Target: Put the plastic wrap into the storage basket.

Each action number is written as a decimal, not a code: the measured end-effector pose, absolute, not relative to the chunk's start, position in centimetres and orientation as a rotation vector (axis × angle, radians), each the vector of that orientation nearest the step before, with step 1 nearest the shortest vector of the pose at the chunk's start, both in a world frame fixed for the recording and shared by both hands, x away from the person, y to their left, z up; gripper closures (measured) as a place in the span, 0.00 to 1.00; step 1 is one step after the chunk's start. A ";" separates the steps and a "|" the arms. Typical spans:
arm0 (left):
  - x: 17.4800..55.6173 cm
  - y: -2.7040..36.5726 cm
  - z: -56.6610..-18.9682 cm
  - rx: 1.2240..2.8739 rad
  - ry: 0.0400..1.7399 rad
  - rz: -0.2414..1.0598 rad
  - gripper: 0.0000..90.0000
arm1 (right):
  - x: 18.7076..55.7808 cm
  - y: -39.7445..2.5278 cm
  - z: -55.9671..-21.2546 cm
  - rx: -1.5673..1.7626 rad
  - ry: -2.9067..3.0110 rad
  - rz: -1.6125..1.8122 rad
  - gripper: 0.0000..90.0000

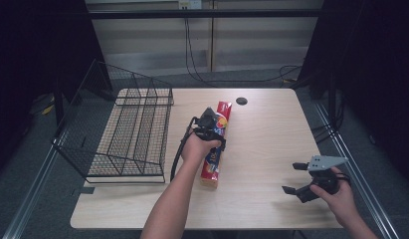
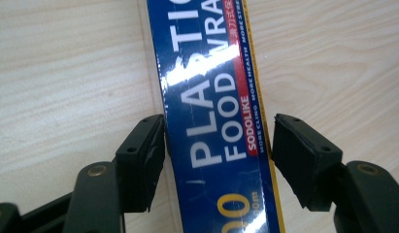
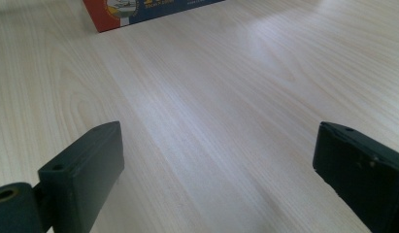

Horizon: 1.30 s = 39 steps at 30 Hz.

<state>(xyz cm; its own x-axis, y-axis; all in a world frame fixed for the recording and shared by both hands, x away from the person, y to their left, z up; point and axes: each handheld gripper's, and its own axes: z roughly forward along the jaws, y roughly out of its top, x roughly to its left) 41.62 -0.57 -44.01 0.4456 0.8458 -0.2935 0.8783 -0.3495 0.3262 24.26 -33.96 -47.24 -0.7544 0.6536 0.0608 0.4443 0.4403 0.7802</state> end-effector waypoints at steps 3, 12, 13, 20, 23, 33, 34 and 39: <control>42.1 -1.2 -44.1 2.279 1.448 -0.044 0.39 | 24.3 -33.9 -47.2 0.945 2.446 1.208 0.05; 43.6 -2.4 -45.0 2.245 1.495 -0.019 0.37 | 24.4 -34.2 -47.4 0.955 2.442 1.207 0.05; 43.8 -2.6 -45.1 2.235 1.508 -0.013 0.38 | 24.5 -34.2 -47.4 0.956 2.441 1.208 0.05; 44.8 -3.1 -45.2 2.226 1.542 0.023 0.40 | 24.4 -34.0 -47.2 0.944 2.441 1.220 0.05; 45.1 -3.6 -45.3 2.239 1.551 0.034 0.42 | 24.4 -34.1 -47.2 0.950 2.433 1.214 0.05; 44.9 -3.8 -44.6 2.332 1.572 0.049 0.48 | 24.5 -34.2 -47.2 0.945 2.431 1.226 0.05; 44.8 -3.7 -44.4 2.389 1.553 0.047 0.48 | 24.5 -34.2 -47.1 0.947 2.430 1.225 0.05; 44.4 -2.9 -43.3 2.435 1.547 -0.016 0.49 | 24.5 -34.2 -47.1 0.950 2.427 1.225 0.05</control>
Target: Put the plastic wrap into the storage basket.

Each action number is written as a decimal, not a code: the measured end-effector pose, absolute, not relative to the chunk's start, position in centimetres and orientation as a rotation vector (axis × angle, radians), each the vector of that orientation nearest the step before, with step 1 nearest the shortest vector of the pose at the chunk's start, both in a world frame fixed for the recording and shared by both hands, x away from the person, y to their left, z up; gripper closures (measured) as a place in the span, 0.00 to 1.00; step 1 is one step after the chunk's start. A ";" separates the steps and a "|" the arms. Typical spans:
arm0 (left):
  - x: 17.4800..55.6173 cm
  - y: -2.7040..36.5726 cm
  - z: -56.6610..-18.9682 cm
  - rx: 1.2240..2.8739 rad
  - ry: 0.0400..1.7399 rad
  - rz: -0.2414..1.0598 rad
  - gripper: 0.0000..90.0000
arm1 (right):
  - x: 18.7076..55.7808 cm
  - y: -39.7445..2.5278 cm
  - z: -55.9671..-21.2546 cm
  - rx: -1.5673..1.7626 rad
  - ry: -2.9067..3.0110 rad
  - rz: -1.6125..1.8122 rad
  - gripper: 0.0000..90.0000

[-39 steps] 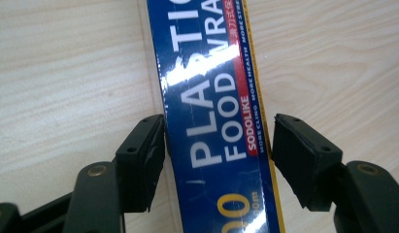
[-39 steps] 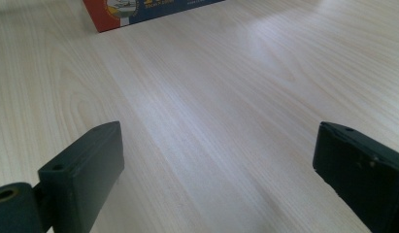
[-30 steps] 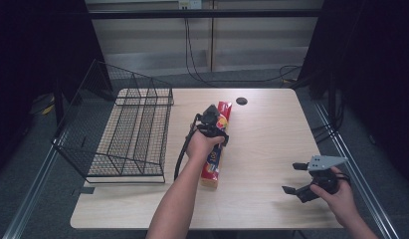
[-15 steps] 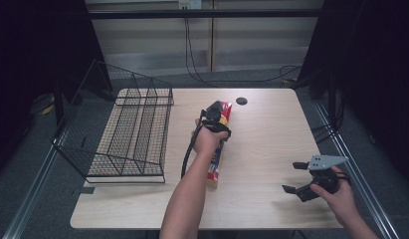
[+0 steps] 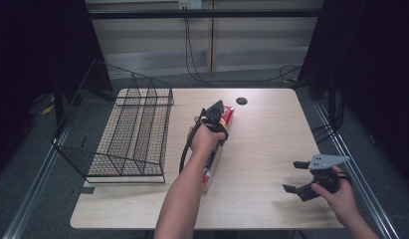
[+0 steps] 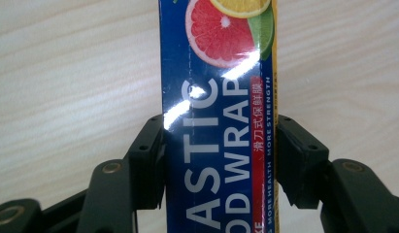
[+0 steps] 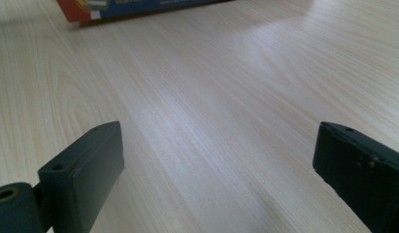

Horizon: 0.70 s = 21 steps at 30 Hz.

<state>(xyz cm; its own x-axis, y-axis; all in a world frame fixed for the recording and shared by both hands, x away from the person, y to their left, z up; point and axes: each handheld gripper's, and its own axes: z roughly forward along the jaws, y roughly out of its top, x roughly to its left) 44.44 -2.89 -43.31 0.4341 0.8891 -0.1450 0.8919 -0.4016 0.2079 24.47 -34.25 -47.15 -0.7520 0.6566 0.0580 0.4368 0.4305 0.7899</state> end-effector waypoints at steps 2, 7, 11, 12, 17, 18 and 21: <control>44.3 -2.4 -42.6 2.430 1.545 -0.022 0.49 | 24.5 -34.2 -47.1 0.949 2.426 1.226 0.05; 44.0 -1.3 -41.0 2.438 1.543 -0.036 0.49 | 24.4 -34.1 -47.1 0.947 2.427 1.229 0.05; 43.8 -0.5 -39.8 2.421 1.550 -0.042 0.49 | 24.5 -34.1 -47.1 0.942 2.422 1.228 0.05; 43.8 -0.3 -39.5 2.422 1.554 -0.041 0.49 | 24.5 -34.1 -47.1 0.944 2.422 1.229 0.05; 43.7 0.6 -38.3 2.406 1.564 -0.040 0.49 | 24.5 -34.2 -47.1 0.948 2.418 1.231 0.05; 43.7 0.9 -38.1 2.413 1.561 -0.043 0.49 | 24.5 -34.2 -47.1 0.947 2.418 1.232 0.05; 43.6 1.3 -37.5 2.415 1.561 -0.045 0.49 | 24.5 -34.1 -47.1 0.946 2.421 1.233 0.05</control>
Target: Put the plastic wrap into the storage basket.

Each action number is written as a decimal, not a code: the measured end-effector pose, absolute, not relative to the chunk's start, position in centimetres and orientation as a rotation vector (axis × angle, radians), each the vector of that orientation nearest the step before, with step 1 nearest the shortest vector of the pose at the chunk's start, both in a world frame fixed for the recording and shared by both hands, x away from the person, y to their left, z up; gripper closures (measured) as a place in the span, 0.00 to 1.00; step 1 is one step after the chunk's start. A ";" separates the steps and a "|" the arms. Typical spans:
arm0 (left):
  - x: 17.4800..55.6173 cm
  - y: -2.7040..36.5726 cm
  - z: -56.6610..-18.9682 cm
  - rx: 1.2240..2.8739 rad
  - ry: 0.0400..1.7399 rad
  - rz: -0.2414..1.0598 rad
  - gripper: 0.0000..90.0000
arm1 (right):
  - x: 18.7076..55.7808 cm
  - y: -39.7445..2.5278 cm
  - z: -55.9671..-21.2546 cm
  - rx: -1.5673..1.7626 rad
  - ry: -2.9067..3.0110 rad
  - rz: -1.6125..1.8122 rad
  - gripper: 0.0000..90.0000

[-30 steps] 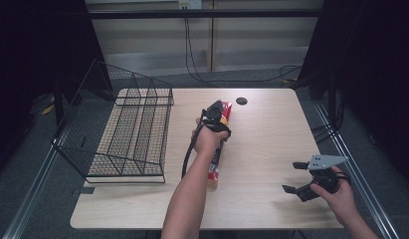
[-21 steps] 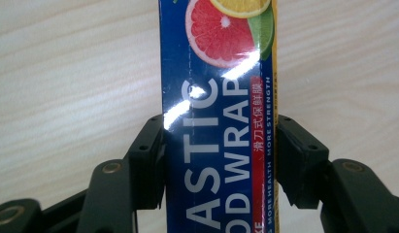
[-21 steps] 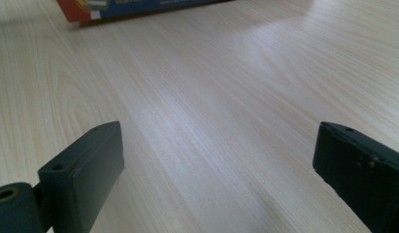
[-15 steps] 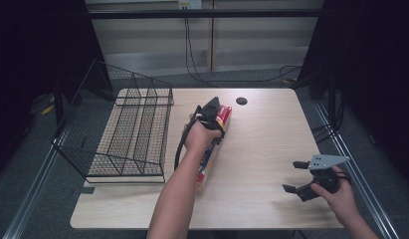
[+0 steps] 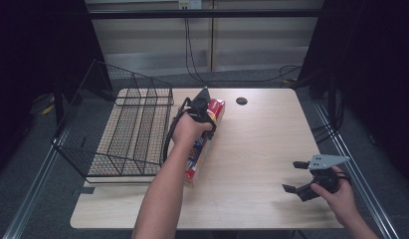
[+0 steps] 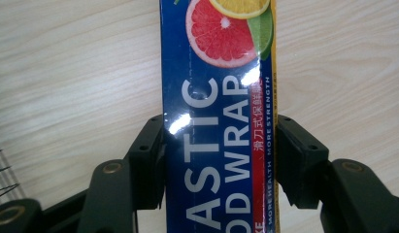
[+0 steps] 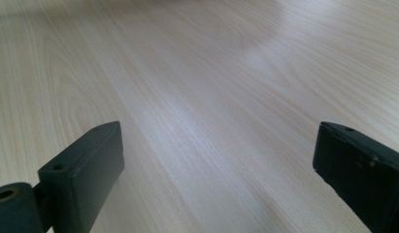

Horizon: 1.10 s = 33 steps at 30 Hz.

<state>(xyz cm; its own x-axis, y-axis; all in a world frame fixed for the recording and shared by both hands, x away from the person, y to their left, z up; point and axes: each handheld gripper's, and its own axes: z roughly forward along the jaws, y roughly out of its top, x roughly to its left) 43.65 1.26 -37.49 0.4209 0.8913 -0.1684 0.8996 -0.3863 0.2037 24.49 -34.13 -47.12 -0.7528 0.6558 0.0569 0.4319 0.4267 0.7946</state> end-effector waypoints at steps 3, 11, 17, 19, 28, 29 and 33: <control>43.6 1.8 -36.8 2.404 1.573 -0.032 0.49 | 24.5 -34.1 -47.2 0.945 2.424 1.231 0.05; 43.5 2.8 -35.1 2.400 1.578 -0.038 0.49 | 24.5 -34.2 -47.2 0.946 2.420 1.228 0.05; 43.3 3.3 -34.0 2.403 1.579 -0.035 0.49 | 24.5 -34.1 -47.1 0.946 2.420 1.227 0.05; 43.3 3.5 -33.6 2.403 1.578 -0.037 0.49 | 24.5 -34.1 -47.1 0.949 2.422 1.228 0.05; 43.2 4.7 -31.8 2.411 1.592 -0.032 0.49 | 24.5 -34.2 -47.1 0.949 2.427 1.230 0.05; 43.2 4.8 -31.7 2.399 1.601 -0.033 0.49 | 24.5 -34.1 -47.1 0.947 2.424 1.225 0.05; 43.1 5.1 -31.0 2.423 1.600 -0.021 0.49 | 24.5 -34.1 -47.1 0.946 2.427 1.225 0.05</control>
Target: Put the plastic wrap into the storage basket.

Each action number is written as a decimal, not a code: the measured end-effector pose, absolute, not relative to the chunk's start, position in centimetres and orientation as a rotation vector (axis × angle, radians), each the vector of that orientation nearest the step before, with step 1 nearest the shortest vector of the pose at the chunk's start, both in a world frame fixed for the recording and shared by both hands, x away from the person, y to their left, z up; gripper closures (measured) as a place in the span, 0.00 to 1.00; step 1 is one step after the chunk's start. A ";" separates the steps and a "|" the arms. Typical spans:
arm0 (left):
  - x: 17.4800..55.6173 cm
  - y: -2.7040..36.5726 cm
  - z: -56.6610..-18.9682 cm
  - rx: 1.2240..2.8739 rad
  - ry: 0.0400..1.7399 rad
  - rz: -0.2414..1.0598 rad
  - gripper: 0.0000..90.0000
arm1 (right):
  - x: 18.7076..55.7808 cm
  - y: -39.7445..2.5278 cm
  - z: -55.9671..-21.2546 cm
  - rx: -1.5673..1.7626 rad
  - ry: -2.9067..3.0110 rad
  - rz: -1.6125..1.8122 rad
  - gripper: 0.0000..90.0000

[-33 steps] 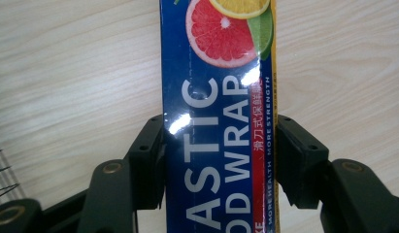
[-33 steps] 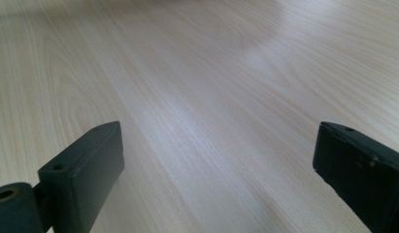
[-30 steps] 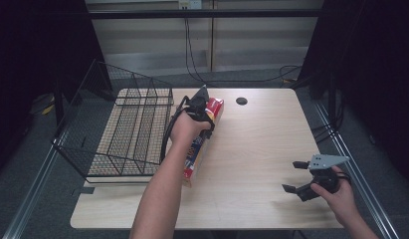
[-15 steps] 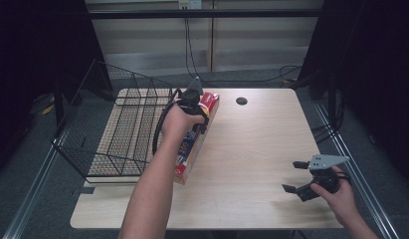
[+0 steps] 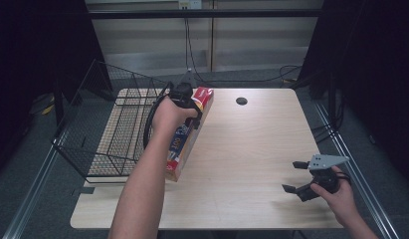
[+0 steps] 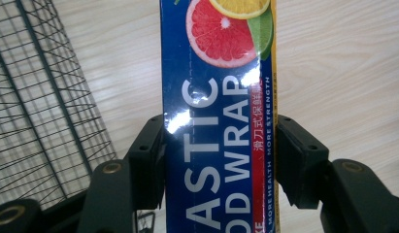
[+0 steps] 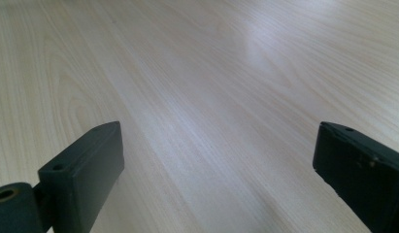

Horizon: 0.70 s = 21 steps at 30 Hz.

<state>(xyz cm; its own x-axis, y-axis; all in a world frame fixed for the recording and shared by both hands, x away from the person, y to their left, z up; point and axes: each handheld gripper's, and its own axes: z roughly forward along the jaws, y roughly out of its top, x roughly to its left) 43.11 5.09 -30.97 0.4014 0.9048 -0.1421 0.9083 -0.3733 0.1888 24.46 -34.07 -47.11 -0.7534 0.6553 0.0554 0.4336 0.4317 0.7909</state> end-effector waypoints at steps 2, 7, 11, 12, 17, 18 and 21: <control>43.0 5.2 -30.7 2.421 1.607 -0.018 0.49 | 24.4 -34.0 -47.1 0.947 2.426 1.223 0.05; 43.0 5.7 -30.0 2.405 1.613 -0.028 0.49 | 24.5 -34.1 -47.1 0.945 2.427 1.223 0.05; 43.1 6.1 -29.5 2.402 1.623 -0.029 0.49 | 24.5 -34.1 -47.1 0.946 2.427 1.224 0.05; 43.0 6.3 -29.3 2.390 1.632 -0.044 0.49 | 24.5 -34.1 -47.1 0.946 2.426 1.224 0.05; 43.1 6.7 -28.6 2.390 1.644 -0.040 0.49 | 24.5 -34.1 -47.1 0.951 2.424 1.226 0.05; 43.1 6.8 -28.5 2.394 1.654 -0.032 0.49 | 24.4 -34.1 -47.1 0.950 2.426 1.227 0.05; 43.1 7.1 -28.0 2.396 1.645 -0.027 0.49 | 24.4 -34.1 -47.1 0.946 2.426 1.230 0.05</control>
<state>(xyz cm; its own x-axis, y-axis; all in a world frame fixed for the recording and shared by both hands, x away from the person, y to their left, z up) 43.10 7.09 -28.02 0.3682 0.9181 -0.1469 0.9224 -0.3409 0.1815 24.44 -34.09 -47.06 -0.7538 0.6545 0.0580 0.4336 0.4292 0.7923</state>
